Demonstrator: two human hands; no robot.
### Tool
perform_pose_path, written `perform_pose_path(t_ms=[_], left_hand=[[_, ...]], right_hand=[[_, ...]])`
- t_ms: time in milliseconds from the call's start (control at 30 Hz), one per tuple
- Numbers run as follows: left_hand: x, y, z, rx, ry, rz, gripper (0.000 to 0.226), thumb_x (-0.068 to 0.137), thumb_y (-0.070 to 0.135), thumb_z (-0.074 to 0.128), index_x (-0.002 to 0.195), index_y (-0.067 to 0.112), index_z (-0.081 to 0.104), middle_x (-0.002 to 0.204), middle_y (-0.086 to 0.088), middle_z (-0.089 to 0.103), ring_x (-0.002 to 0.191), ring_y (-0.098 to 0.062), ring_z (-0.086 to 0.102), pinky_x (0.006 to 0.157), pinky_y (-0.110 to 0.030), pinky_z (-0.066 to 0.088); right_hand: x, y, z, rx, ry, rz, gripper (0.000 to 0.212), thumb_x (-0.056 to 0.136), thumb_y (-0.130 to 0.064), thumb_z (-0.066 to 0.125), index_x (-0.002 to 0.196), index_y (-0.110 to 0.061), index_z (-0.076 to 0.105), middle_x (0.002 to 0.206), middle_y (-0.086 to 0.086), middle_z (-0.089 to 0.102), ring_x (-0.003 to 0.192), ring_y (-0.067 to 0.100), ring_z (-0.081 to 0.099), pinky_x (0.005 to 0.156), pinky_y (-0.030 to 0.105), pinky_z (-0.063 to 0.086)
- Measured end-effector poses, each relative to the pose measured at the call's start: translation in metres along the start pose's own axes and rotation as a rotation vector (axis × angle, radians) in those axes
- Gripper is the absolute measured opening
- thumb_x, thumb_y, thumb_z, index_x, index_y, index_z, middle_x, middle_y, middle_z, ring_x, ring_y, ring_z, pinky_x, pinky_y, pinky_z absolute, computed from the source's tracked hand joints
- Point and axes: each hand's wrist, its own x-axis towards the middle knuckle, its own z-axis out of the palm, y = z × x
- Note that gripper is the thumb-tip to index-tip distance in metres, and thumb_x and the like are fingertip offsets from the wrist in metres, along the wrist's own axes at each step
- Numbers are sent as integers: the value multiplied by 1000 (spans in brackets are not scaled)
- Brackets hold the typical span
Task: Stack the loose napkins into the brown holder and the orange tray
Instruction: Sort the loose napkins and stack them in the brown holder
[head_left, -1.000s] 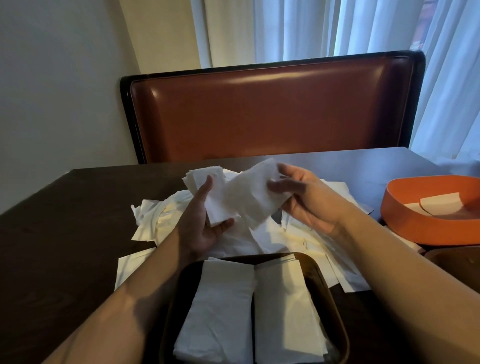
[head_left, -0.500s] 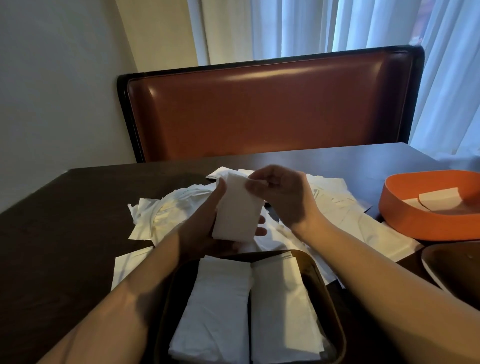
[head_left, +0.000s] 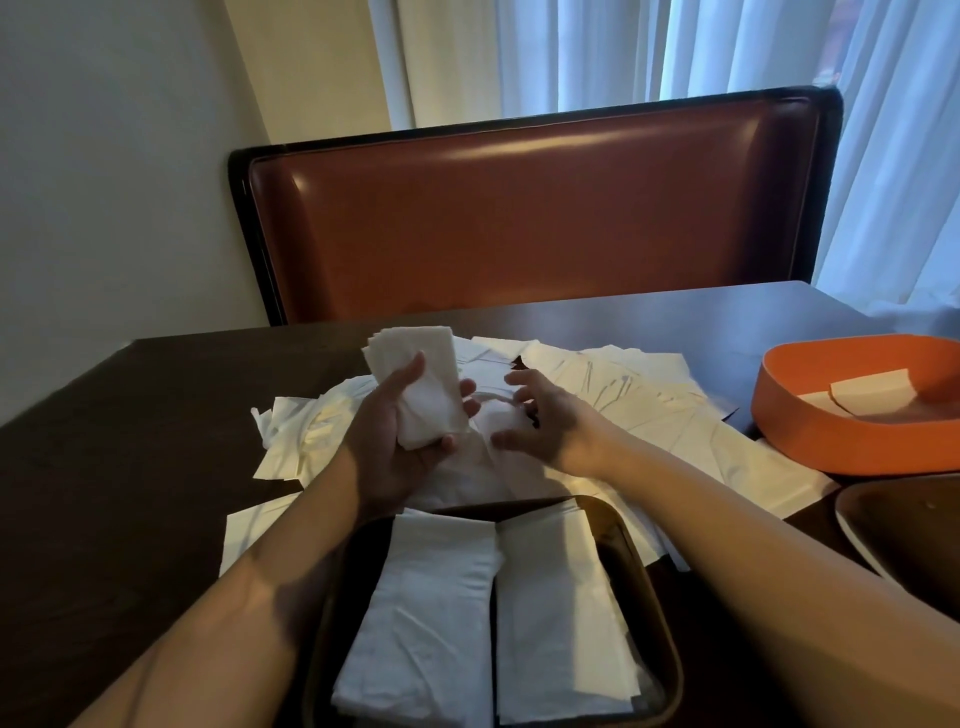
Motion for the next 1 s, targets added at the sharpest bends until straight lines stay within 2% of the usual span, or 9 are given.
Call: perform_pose_path(t_ms=[167,300,500,633,700,767,800,900,1000], left_hand=[[2,1,-3,-63,11,25,61,79,40,65,132,11,51,99,-14,71,84,-25,70,42,-24,48],[3,-1,-4,-41,28,43,60,80,40,66,131,13,51,100,-13,72,86,-25,70,44,-24,49],[7,0,-8,-10,78,86,55,76,40,67,125,18,54,103,-11,74,99,-25,70,57,-27,55],[7,0,-6,138,75,80,33,92,29,63,121,19,52,95,-5,74,76,-10,73,54,-24,56],[6,0,-7,167,40,53,62,81,42,72,133,17,50,116,-10,68,92,-16,72,69,-32,59],[6,-3,-6,156,-27,-60,93,61,59,83,137,14,55,131,-16,61,118,-32,61,102,-52,48],[3,-3,-5,158,-73,-93,91,59,64,83,131,13,62,130,-17,63,120,-34,60,107,-54,42],[0,-3,-2,229,-186,-133,63,75,68,58,97,12,77,95,-11,73,82,-22,73,74,-40,59],[-4,-4,1,441,-249,-103,58,70,71,43,93,25,70,80,13,73,72,-3,68,61,-27,47]], right_hand=[[1,-9,-2,132,-66,22,70,78,-24,82,137,-21,45,125,3,57,102,13,54,84,22,48],[-7,-13,-10,90,148,-95,18,86,-16,74,103,-17,67,96,-2,64,80,7,57,60,12,42],[-12,-10,-24,143,150,-202,8,94,-18,66,96,-16,73,85,-8,68,73,2,62,66,20,46],[-22,-31,-43,837,179,-250,23,99,-5,49,101,-15,70,94,-2,70,90,28,58,79,39,47],[-29,-40,-51,1066,23,-220,18,94,-7,55,105,-8,69,92,3,69,93,23,57,84,35,48],[-34,-43,-48,1006,-81,-224,19,84,-14,65,101,-8,70,93,6,71,92,23,61,88,35,51],[-34,-43,-43,924,-67,-240,18,81,-16,69,98,-10,72,92,8,71,89,25,61,85,37,50],[-29,-45,-30,694,163,-276,7,84,-12,75,89,-17,76,81,2,73,72,13,63,70,29,52],[-25,-45,-21,567,352,-360,9,87,-6,71,90,-14,74,77,-12,71,69,-2,64,66,12,49]])
